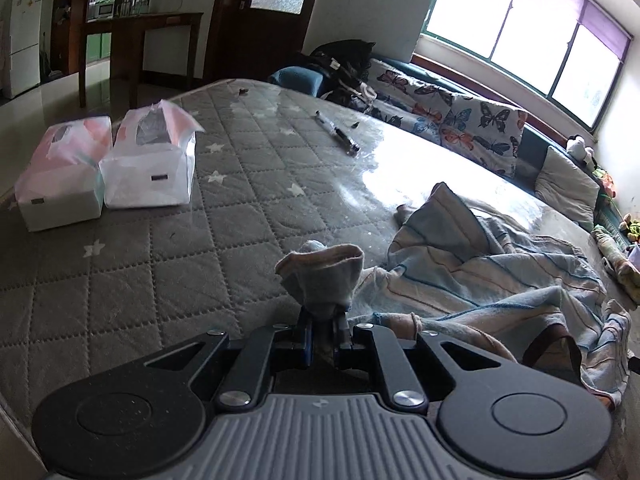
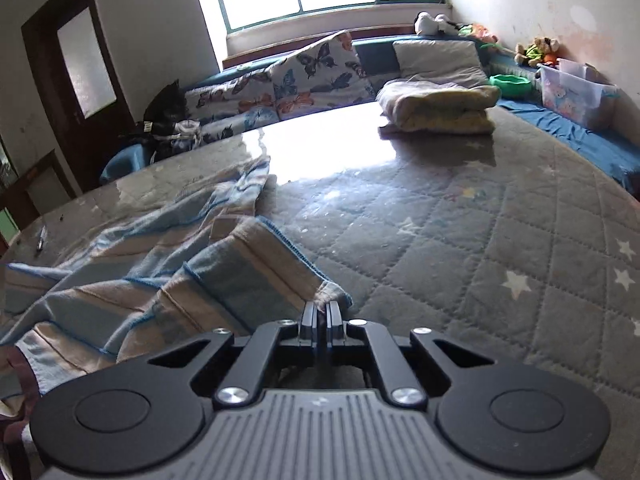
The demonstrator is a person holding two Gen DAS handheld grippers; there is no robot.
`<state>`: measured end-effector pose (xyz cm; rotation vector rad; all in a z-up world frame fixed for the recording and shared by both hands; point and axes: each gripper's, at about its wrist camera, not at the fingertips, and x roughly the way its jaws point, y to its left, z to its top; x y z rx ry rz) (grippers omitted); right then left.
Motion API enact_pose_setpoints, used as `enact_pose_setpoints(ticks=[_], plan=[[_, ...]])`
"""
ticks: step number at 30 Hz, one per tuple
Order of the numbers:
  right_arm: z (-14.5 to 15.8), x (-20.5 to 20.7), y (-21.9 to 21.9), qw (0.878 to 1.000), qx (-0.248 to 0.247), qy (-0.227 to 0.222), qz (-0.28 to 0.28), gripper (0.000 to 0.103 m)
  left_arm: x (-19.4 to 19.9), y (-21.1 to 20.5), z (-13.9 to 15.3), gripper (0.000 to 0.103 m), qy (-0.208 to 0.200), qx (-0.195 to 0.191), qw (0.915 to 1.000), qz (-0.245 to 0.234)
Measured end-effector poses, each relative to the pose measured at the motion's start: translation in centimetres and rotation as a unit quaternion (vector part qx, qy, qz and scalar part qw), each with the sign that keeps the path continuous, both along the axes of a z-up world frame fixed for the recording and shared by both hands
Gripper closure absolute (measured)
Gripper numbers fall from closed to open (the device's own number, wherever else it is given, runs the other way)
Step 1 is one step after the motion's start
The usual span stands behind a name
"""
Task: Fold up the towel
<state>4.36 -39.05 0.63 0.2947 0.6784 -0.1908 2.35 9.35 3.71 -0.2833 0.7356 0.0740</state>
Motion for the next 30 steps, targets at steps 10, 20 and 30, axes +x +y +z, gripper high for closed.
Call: enact_pose_setpoints(ticks=[10,20,30], plan=[[4.4,-8.0,-3.5,0.996,-0.045,-0.054,-0.056,0.101,-2.3,-0.6,1.5,0.093,-0.010,-0.021,0.9988,-0.044],[2.7,-10.4,-5.6,0.994,-0.054,0.009,-0.098,0.097,-4.4,-0.1,0.4,0.076,0.026,-0.011,0.9978,-0.059],[5.6,-10.3,-0.2,0.995,-0.047,-0.008,0.085,0.083,-8.7,-2.7,3.6,0.065,-0.038,0.020,0.9895,-0.138]])
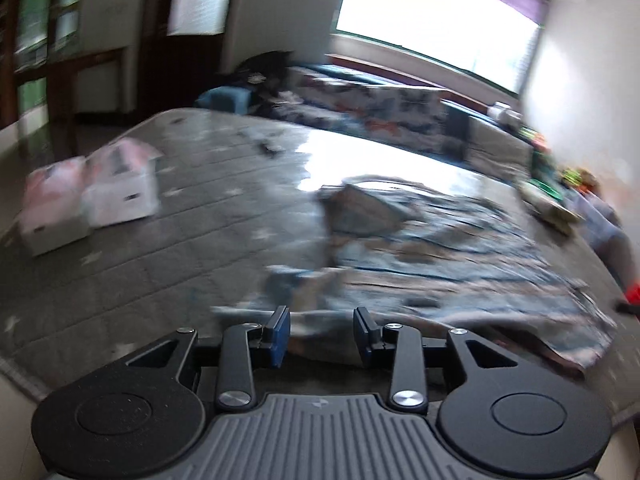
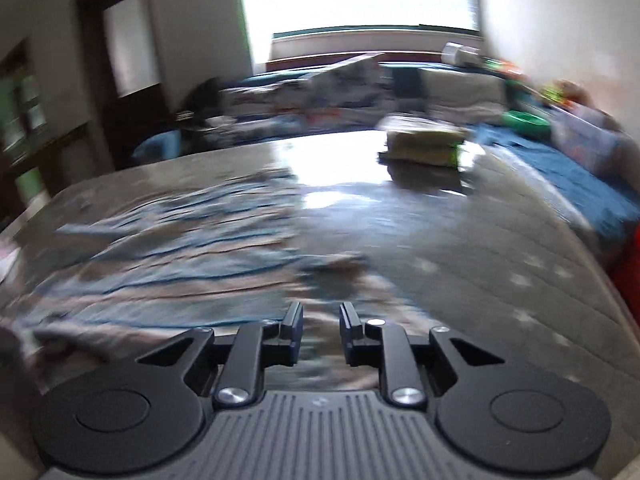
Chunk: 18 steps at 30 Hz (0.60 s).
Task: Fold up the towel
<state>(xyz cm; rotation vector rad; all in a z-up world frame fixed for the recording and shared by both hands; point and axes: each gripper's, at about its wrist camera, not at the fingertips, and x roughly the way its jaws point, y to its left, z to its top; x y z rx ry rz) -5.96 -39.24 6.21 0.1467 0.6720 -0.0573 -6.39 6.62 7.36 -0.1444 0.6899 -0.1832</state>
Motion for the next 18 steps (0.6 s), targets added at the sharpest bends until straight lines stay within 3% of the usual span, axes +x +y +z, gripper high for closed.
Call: enact_pose_setpoints(ticks=[2,4,8,10,12,14,16,18], plan=[[0.3,0.5,1.7,0.999,0.004,0.002,0.040,0.083,-0.1,-2.0,0.1,0.065,-0.006,0.004,0.9989,-0.046],[0.4,0.9,3.1,0.997,0.011,0.005,0.074,0.075,-0.1,-4.1,0.0,0.065,-0.009,0.012,0.9956,-0.093],[0.5,1.4,6.2,0.989,0.028,0.017,0.145,0.070,0.3,-7.8,-0.5,0.055,-0.007,0.015,0.9879,-0.154],[0.3,1.7,7.9,0.981,0.047,0.024,0.186,0.064,0.7,-9.1,-0.7,0.048,-0.006,0.016,0.9862,-0.165],[0.2,2.0,9.4,0.974,0.055,0.031,0.219,0.064,1.3,-9.0,-0.5,0.043,-0.010,0.016,0.9884,-0.151],[0.0,2.3,11.5,0.961,0.065,0.035,0.265,0.061,1.8,-8.8,-0.3,0.037,-0.014,0.015,0.9905,-0.136],[-0.5,3.0,14.1,0.943,0.075,0.048,0.319,0.052,2.4,-8.4,0.2,0.031,-0.022,0.016,0.9925,-0.119],[-1.0,3.3,15.8,0.932,0.077,0.056,0.349,0.052,3.0,-7.9,0.6,0.028,-0.028,0.018,0.9938,-0.106]])
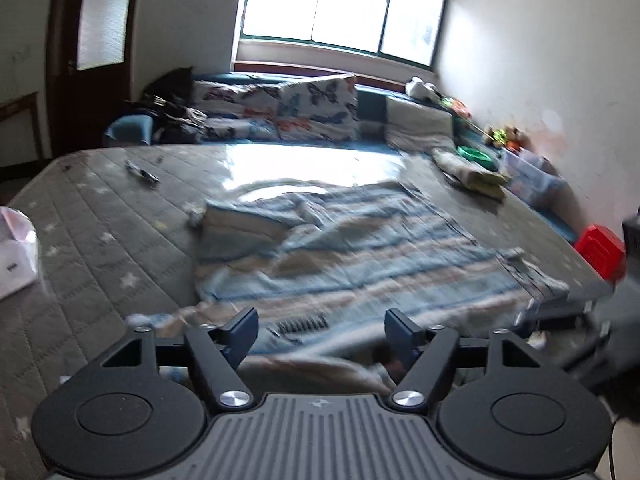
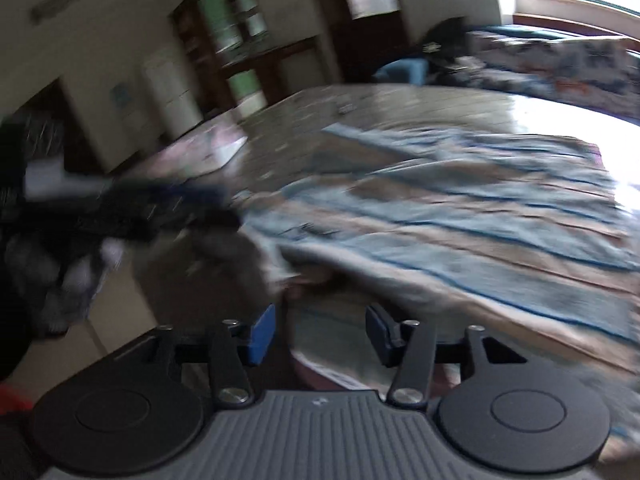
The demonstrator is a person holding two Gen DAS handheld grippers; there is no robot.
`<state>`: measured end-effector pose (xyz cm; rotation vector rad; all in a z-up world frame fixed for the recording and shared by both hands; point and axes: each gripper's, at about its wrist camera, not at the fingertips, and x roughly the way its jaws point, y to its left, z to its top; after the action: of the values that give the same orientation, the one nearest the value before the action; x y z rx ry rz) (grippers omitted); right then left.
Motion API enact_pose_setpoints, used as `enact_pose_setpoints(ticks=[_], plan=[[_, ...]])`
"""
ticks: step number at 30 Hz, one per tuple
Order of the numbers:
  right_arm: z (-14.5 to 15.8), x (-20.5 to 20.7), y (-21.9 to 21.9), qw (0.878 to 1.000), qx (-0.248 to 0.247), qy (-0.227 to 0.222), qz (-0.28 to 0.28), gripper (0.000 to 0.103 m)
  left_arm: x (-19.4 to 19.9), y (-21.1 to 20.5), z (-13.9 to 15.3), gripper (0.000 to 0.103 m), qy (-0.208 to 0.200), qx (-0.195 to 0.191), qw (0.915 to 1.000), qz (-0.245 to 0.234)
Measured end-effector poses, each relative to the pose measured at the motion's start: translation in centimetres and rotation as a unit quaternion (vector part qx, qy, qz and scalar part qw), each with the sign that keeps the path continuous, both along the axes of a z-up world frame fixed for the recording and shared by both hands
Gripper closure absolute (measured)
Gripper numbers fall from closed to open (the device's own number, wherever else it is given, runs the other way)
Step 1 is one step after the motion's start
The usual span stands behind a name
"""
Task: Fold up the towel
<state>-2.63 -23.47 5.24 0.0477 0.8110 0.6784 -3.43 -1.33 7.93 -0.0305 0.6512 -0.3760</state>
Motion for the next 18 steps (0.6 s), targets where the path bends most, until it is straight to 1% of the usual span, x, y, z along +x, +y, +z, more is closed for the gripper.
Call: enact_pose_setpoints(ticks=[2,4,5,7,9,11,12,13,14,15,18], plan=[[-0.9,0.7,2.1,0.999,-0.013,0.007,0.031,0.052,0.5,0.5,0.2,0.027,-0.004,0.000,0.9999,0.011],[-1.6,1.3,3.4,0.999,-0.014,0.017,0.049,0.052,1.0,1.0,0.3,0.023,-0.006,0.001,0.9997,0.022],[-1.9,1.6,3.9,0.998,-0.011,0.022,0.058,0.052,1.2,1.2,0.4,0.022,-0.006,0.000,0.9996,0.027],[-2.6,2.2,4.8,0.997,-0.007,0.031,0.077,0.052,1.5,1.6,0.4,0.017,-0.006,-0.001,0.9993,0.036],[-2.9,2.3,5.5,0.996,0.001,0.033,0.089,0.052,1.7,1.9,0.5,0.015,-0.007,0.000,0.9990,0.043],[-2.6,1.6,5.9,0.993,0.010,0.024,0.112,0.052,1.9,2.1,0.4,0.012,-0.006,0.002,0.9989,0.047],[-2.2,0.7,6.1,0.991,0.011,0.008,0.130,0.051,2.0,2.2,0.3,0.012,-0.005,0.003,0.9988,0.049],[-1.7,-0.3,6.4,0.989,0.011,-0.010,0.149,0.049,2.0,2.2,0.2,0.012,-0.003,0.005,0.9988,0.049],[-1.5,-0.9,6.5,0.987,0.007,-0.019,0.158,0.047,2.1,2.1,0.0,0.012,0.000,0.006,0.9988,0.049],[-1.3,-1.6,6.6,0.986,0.002,-0.028,0.167,0.043,2.2,2.1,-0.1,0.012,0.003,0.007,0.9988,0.049],[-0.7,-3.4,7.0,0.980,-0.013,-0.054,0.192,0.036,2.4,1.5,-0.6,0.012,0.012,0.012,0.9988,0.047]])
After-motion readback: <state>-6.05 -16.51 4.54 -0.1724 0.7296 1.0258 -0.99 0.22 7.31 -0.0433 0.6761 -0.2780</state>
